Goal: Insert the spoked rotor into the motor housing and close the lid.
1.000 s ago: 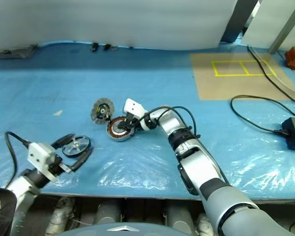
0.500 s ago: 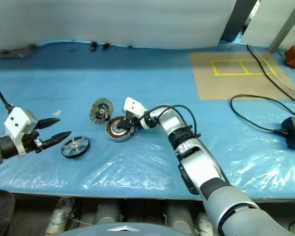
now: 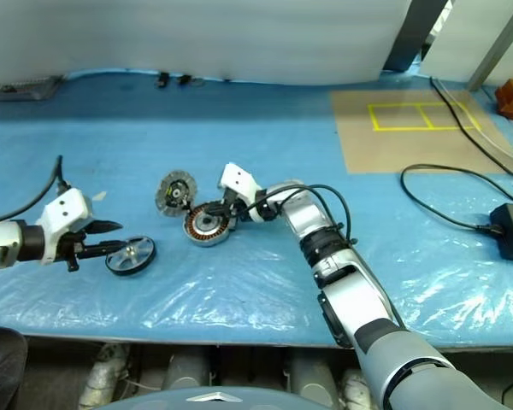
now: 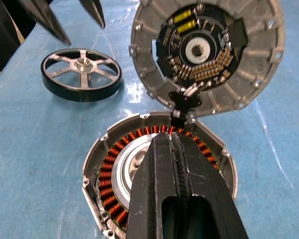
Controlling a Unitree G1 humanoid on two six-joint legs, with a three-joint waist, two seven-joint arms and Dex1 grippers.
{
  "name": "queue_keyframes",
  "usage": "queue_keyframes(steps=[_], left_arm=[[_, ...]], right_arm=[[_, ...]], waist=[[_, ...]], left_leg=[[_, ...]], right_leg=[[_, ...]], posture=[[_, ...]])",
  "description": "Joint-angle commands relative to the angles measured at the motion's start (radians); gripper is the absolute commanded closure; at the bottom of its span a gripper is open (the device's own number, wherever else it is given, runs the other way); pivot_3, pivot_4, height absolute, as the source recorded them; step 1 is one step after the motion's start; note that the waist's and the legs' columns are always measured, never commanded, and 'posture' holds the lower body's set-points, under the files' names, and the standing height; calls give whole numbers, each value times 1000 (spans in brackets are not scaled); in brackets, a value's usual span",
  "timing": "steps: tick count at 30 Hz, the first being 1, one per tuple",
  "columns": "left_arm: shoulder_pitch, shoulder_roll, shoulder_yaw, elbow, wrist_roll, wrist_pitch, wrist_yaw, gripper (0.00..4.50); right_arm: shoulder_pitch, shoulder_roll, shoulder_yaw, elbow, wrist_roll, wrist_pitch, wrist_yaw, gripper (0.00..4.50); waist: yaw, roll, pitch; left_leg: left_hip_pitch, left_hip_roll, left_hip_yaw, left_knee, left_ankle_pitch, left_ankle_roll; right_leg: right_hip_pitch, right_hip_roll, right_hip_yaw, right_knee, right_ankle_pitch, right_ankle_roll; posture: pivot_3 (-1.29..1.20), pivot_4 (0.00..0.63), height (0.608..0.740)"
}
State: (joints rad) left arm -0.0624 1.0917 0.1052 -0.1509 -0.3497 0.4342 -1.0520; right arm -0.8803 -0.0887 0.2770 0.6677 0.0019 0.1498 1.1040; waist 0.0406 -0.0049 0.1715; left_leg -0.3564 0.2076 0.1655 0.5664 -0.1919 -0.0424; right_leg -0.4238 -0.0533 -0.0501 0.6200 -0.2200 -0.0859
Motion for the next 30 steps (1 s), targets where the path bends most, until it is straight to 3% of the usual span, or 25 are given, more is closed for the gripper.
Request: queue_keyframes(steps=[1, 18, 28, 30], left_arm=[[-18, 12, -18, 26, 50, -47, -23, 2335], [-25, -30, -121, 60, 165, -130, -66, 2335], [2, -32, -101, 84, 194, -151, -54, 2335], [17, -22, -100, 88, 193, -147, -67, 2706]], right_arm=[[6, -1, -16, -54, 27, 10, -7, 4500], [22, -10, -14, -81, 35, 30, -42, 4500], [17, -10, -14, -80, 36, 27, -44, 4500], [8, -7, -17, -73, 37, 24, -47, 4500]], waist=[[1, 0, 0], [3, 0, 0], [2, 0, 0], [1, 0, 0]], left_leg=[[0, 0, 0, 0, 0, 0], [0, 0, 0, 0, 0, 0], [0, 0, 0, 0, 0, 0], [0, 0, 0, 0, 0, 0]], right_leg=[[0, 0, 0, 0, 0, 0], [0, 0, 0, 0, 0, 0], [0, 0, 0, 0, 0, 0], [0, 0, 0, 0, 0, 0]], posture=[[0, 150, 740], [0, 150, 740], [0, 150, 740], [0, 150, 740]])
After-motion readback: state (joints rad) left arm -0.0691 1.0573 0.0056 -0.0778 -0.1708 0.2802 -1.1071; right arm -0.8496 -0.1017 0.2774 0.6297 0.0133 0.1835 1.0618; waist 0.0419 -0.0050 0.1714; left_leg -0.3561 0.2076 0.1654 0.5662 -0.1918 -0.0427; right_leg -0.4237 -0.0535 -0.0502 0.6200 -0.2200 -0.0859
